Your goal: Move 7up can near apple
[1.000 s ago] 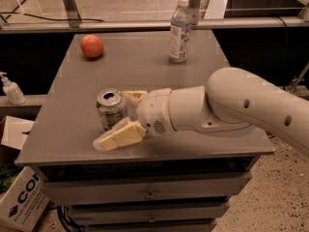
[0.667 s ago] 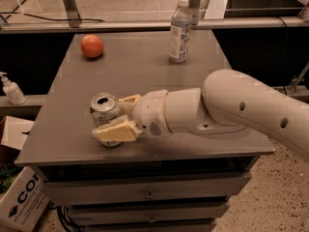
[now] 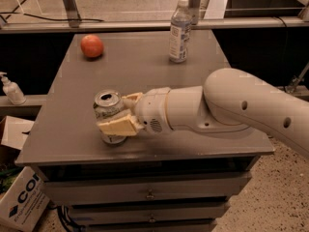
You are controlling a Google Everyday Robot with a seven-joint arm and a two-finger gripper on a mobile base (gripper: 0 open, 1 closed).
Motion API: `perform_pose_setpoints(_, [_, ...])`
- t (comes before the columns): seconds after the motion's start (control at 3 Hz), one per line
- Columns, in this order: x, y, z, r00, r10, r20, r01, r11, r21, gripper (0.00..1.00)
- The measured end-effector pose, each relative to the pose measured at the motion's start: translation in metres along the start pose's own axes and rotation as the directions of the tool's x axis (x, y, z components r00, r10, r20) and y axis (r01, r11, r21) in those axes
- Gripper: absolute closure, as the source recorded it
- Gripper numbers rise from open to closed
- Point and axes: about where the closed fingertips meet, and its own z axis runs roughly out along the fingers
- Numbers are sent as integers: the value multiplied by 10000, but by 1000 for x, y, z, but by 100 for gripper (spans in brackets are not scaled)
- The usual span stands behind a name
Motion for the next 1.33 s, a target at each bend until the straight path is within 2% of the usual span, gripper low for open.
perform_pose_setpoints(0.33, [-6, -37, -22, 9996, 255, -146, -243, 9967, 776, 100])
perform_pose_setpoints(0.67, [-6, -37, -22, 9996, 253, -147, -241, 9967, 776, 100])
perform_pose_setpoints(1.0, [-6, -61, -14, 9998, 166, -116, -151, 9931, 1166, 100])
perform_pose_setpoints(1.33, [-6, -114, -3, 9997, 246, 36, -249, 9826, 1843, 100])
